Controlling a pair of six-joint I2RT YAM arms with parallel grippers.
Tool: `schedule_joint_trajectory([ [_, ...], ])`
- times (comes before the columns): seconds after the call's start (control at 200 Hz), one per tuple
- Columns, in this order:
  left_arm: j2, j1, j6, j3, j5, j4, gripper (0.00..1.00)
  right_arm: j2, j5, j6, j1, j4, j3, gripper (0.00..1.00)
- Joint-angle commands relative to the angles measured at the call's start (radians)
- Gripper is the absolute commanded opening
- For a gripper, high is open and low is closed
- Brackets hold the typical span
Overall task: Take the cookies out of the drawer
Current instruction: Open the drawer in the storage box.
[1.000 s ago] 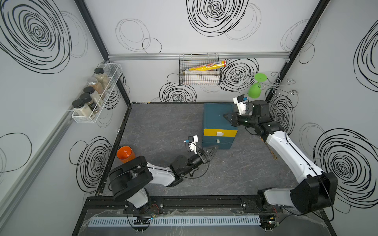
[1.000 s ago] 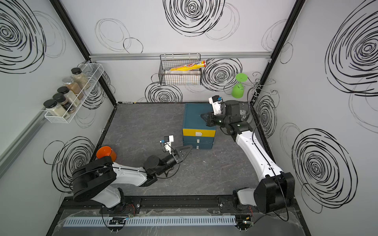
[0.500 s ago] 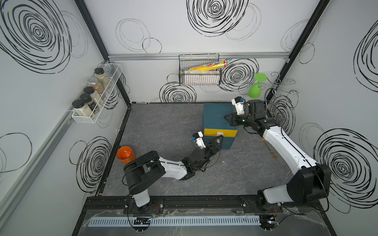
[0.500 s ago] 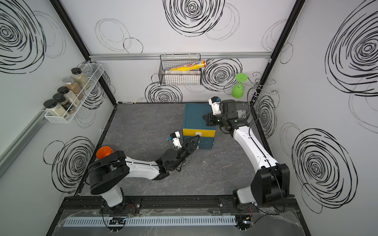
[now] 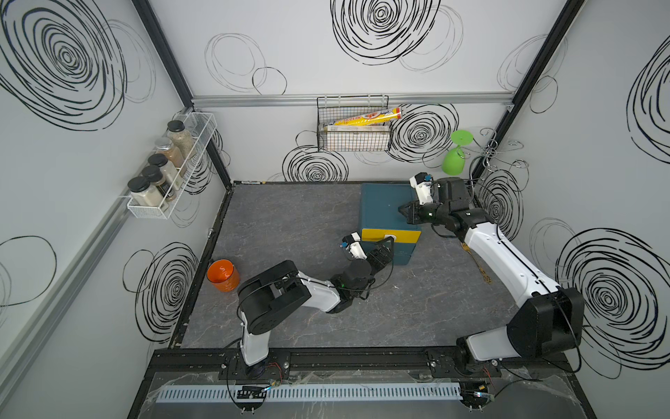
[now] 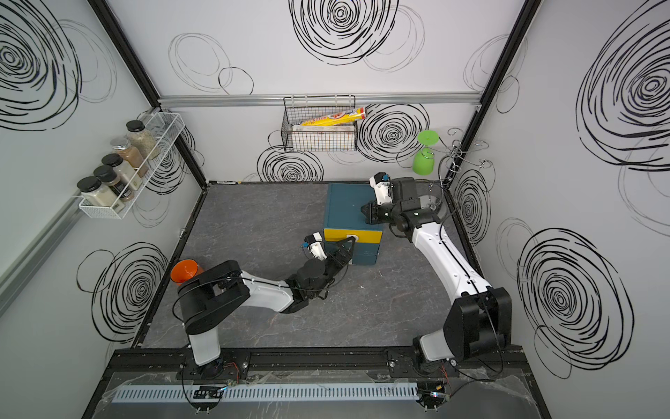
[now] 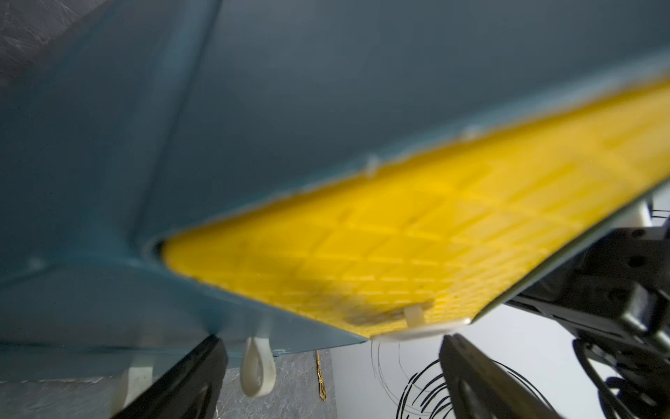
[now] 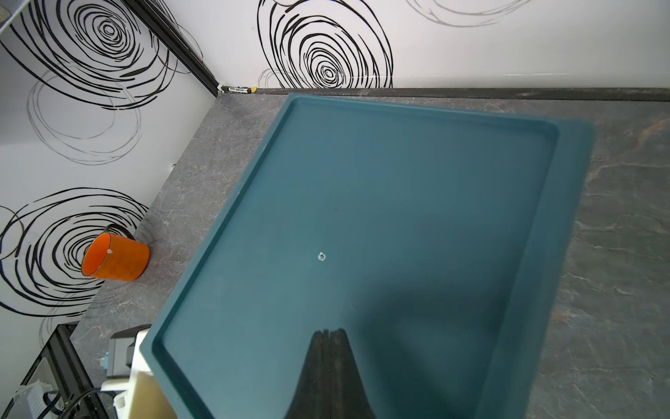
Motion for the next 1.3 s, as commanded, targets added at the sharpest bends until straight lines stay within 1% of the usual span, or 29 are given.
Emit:
schedule_joint_trajectory([
  [0.0,-0.027,0.000,-0.007,0.030,-0.041,0.012,0.98,0.007,0.027,-0.021,0.004,-0.024,0.000,0.00],
  [0.265,-0.032,0.027,-0.035,0.074,-0.007,-0.050,0.98,0.002,0.040,-0.040,0.004,-0.031,-0.008,0.00],
  [0.365,-0.043,0.037,-0.039,0.106,0.009,-0.127,0.98,0.000,0.046,-0.041,0.005,-0.028,-0.016,0.00],
  [0.451,-0.058,0.037,-0.051,0.094,0.013,-0.117,0.98,-0.001,0.047,-0.042,0.005,-0.025,-0.024,0.00],
  [0.791,-0.122,0.025,-0.159,0.055,0.122,-0.156,0.99,0.003,0.051,-0.047,0.004,-0.015,-0.045,0.00],
  [0.971,-0.082,0.031,-0.192,0.098,0.156,-0.197,0.99,0.011,0.047,-0.042,0.004,-0.005,-0.052,0.00],
  [1.021,-0.068,0.033,-0.197,0.107,0.159,-0.201,0.97,0.013,0.047,-0.042,0.004,-0.006,-0.054,0.00],
  [1.147,-0.049,0.043,-0.205,0.125,0.162,-0.192,0.88,0.012,0.057,-0.044,0.004,-0.005,-0.061,0.00],
  [1.297,-0.057,0.051,-0.169,0.171,0.150,-0.247,0.87,0.014,0.058,-0.046,0.003,0.003,-0.071,0.00],
])
